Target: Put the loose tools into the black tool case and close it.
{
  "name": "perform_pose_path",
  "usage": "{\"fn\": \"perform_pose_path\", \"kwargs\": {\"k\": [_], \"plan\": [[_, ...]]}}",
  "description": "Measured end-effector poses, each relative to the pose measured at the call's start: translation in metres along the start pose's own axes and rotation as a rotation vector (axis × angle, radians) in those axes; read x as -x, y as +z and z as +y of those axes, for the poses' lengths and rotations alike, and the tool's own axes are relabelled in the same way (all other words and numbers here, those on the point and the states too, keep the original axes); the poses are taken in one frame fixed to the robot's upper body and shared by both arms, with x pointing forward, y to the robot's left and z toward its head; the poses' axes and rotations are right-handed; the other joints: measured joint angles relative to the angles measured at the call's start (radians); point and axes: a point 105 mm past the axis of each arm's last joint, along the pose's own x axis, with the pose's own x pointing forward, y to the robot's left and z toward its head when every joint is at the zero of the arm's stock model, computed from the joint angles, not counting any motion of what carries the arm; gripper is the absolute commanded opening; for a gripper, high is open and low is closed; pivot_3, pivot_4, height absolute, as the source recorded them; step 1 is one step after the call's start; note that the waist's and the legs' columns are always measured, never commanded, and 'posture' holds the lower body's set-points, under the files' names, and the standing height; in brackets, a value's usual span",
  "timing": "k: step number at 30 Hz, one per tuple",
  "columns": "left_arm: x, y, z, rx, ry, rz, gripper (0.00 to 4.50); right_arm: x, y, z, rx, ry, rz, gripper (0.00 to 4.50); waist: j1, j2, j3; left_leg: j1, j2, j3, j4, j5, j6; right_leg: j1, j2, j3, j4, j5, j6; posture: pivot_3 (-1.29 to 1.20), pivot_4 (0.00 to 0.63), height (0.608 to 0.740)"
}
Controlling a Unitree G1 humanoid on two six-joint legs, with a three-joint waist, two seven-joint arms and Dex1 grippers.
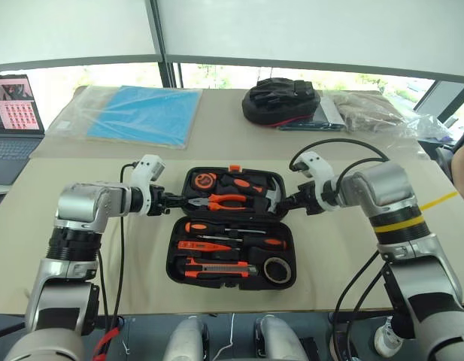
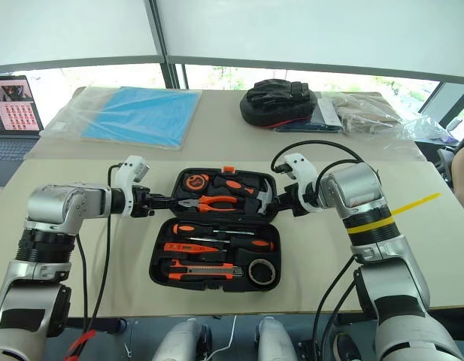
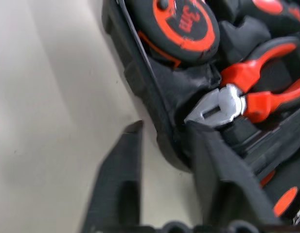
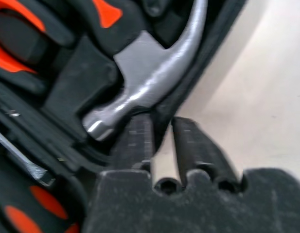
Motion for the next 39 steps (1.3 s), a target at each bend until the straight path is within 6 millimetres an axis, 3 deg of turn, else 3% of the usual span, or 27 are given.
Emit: {"fn": "perform_pose_path", "kwargs": {"k": [4, 7, 13, 18, 22, 25, 26, 28, 29, 31, 33, 37, 39], "plan": [[0.003, -0.002, 0.003, 0.057, -0.019, -0.052, 0.08, 0.000, 0.001, 0.001, -0.037, 0.022, -0.021, 0.00, -0.004, 0.000, 0.000, 0.000, 0.000, -0.001, 0.000, 0.000, 0.000, 0.000, 0.000, 0.000, 0.001, 0.000, 0.000, 0.00, 0.150, 0.740], [0.008, -0.007, 0.007, 0.070, -0.035, -0.129, 0.08, -0.001, 0.004, 0.003, 0.036, 0.039, -0.110, 0.00, -0.011, 0.000, 0.000, -0.001, 0.001, -0.001, 0.000, 0.000, 0.000, -0.002, 0.000, 0.000, 0.000, 0.000, 0.000, 0.00, 0.150, 0.740], [0.021, -0.008, 0.001, -0.156, -0.071, -0.364, 0.08, 0.015, 0.009, 0.005, 0.423, 0.006, -0.360, 0.00, -0.009, 0.000, 0.000, -0.016, 0.000, -0.001, 0.000, 0.001, -0.001, -0.015, -0.001, 0.000, 0.000, 0.001, 0.000, 0.00, 0.150, 0.740], [0.031, -0.012, -0.007, -0.305, -0.078, -0.465, 0.08, 0.030, 0.000, 0.011, 0.844, -0.082, -0.499, 0.00, -0.001, 0.000, 0.000, -0.016, 0.000, 0.000, 0.000, 0.000, 0.000, -0.016, -0.001, 0.000, -0.001, 0.001, 0.000, 0.00, 0.150, 0.740], [0.047, -0.025, -0.016, -0.648, -0.061, -0.474, 0.08, 0.033, -0.018, 0.016, 1.012, -0.137, -0.608, 0.00, -0.001, 0.000, 0.000, -0.013, 0.001, 0.001, -0.001, 0.000, 0.000, -0.013, 0.000, 0.000, -0.002, 0.000, 0.000, 0.00, 0.150, 0.740], [0.052, -0.041, -0.020, -0.878, -0.042, -0.476, 0.08, 0.031, -0.033, 0.016, 1.095, -0.174, -0.651, 0.00, -0.001, 0.002, -0.001, 0.000, 0.001, 0.004, -0.004, -0.001, 0.001, -0.002, -0.001, 0.002, -0.004, -0.001, 0.000, 0.00, 0.150, 0.740], [0.051, -0.044, -0.020, -0.914, -0.037, -0.483, 0.74, 0.031, -0.036, 0.016, 1.114, -0.178, -0.656, 0.00, -0.001, 0.002, -0.001, 0.003, 0.003, 0.005, -0.003, -0.001, 0.001, 0.001, -0.001, 0.002, -0.005, -0.001, 0.000, 0.00, 0.150, 0.740], [0.050, -0.061, -0.015, -0.988, -0.031, -0.439, 1.32, 0.032, -0.044, 0.014, 1.128, -0.192, -0.670, 0.78, 0.000, 0.002, -0.001, 0.004, 0.003, 0.005, -0.003, -0.001, 0.002, 0.002, -0.001, 0.002, -0.005, -0.002, 0.000, 0.00, 0.150, 0.740], [0.049, -0.081, -0.007, -0.986, -0.032, -0.377, 1.71, 0.033, -0.053, 0.011, 1.136, -0.192, -0.650, 0.99, 0.002, 0.002, -0.001, 0.004, 0.003, 0.006, -0.004, -0.001, 0.002, 0.002, -0.001, 0.003, -0.005, -0.002, 0.000, 0.00, 0.150, 0.740], [0.050, -0.097, 0.000, -0.967, -0.030, -0.335, 2.47, 0.029, -0.075, -0.002, 1.119, -0.186, -0.557, 1.71, 0.010, 0.000, 0.000, 0.001, 0.004, 0.006, -0.003, -0.001, 0.002, 0.000, -0.001, 0.001, -0.005, -0.002, 0.000, 0.00, 0.150, 0.740], [0.056, -0.095, 0.005, -0.993, -0.017, -0.340, 3.12, 0.025, -0.091, -0.005, 1.105, -0.167, -0.518, 2.37, 0.012, -0.001, 0.000, 0.001, 0.005, 0.006, -0.002, -0.001, 0.002, -0.001, -0.001, 0.001, -0.004, -0.002, 0.000, 0.00, 0.150, 0.740], [0.070, -0.091, 0.023, -0.979, 0.041, -0.323, 4.49, 0.036, -0.102, -0.012, 1.097, -0.194, -0.501, 3.86, 0.005, 0.001, 0.000, 0.003, 0.006, 0.008, -0.003, -0.001, 0.002, -0.001, 0.000, 0.002, -0.003, -0.002, -0.001, 0.00, 0.150, 0.740], [0.073, -0.090, 0.029, -0.934, 0.061, -0.322, 4.50, 0.042, -0.103, -0.016, 1.088, -0.214, -0.500, 4.43, 0.003, 0.001, 0.000, 0.003, 0.006, 0.008, -0.003, -0.001, 0.001, -0.001, 0.000, 0.002, -0.003, -0.003, -0.001, 0.00, 0.150, 0.740]]}}
